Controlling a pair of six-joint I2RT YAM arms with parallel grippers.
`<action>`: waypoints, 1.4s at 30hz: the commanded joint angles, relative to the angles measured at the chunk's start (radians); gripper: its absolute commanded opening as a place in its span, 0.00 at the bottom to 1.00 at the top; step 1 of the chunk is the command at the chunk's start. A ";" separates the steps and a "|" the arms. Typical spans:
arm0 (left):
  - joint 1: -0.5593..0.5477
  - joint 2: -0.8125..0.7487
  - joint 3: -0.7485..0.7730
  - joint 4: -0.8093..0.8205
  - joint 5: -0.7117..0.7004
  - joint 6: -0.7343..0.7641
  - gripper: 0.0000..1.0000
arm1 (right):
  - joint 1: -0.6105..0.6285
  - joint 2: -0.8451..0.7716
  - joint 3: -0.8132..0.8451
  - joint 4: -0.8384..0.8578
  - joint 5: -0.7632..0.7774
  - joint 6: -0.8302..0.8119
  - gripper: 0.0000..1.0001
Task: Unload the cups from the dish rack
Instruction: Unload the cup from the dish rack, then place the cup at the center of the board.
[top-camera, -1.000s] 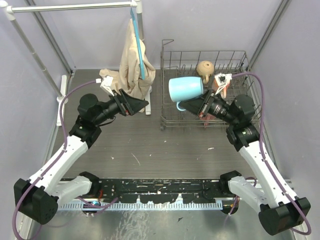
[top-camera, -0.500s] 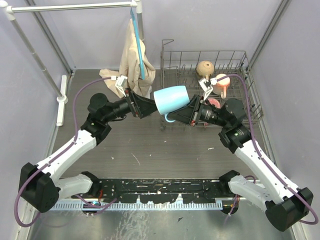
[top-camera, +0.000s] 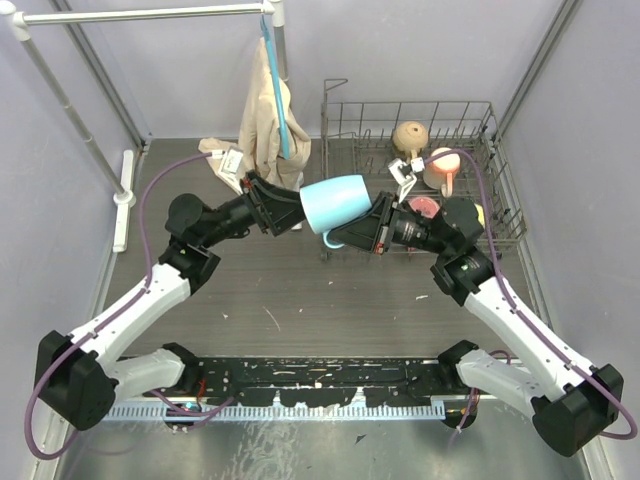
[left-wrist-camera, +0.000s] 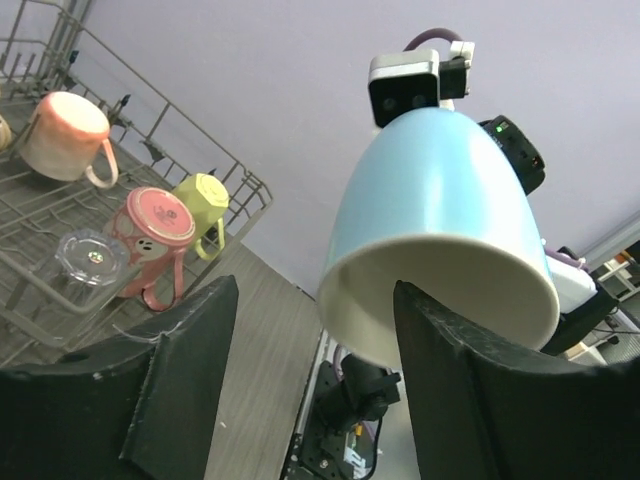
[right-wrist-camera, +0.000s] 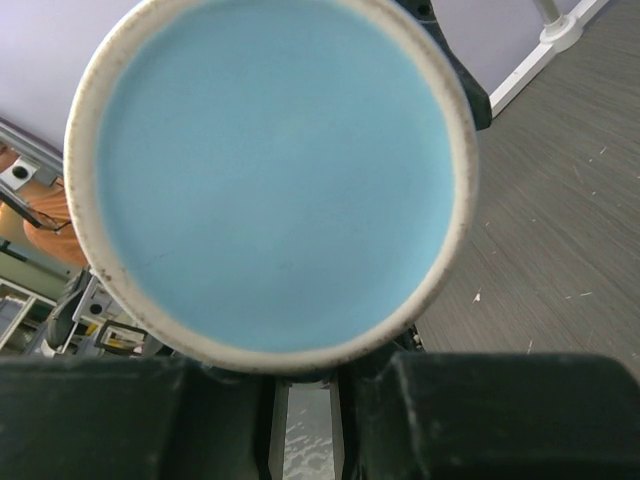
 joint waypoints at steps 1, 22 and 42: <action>-0.016 0.039 0.000 0.121 0.021 -0.048 0.67 | 0.031 -0.004 0.011 0.177 0.016 0.029 0.01; -0.032 0.028 -0.001 0.149 0.026 -0.086 0.00 | 0.042 0.027 -0.039 0.288 0.025 0.083 0.01; 0.014 -0.163 0.072 -0.224 -0.145 0.063 0.00 | 0.042 -0.015 -0.070 0.207 0.078 0.024 0.64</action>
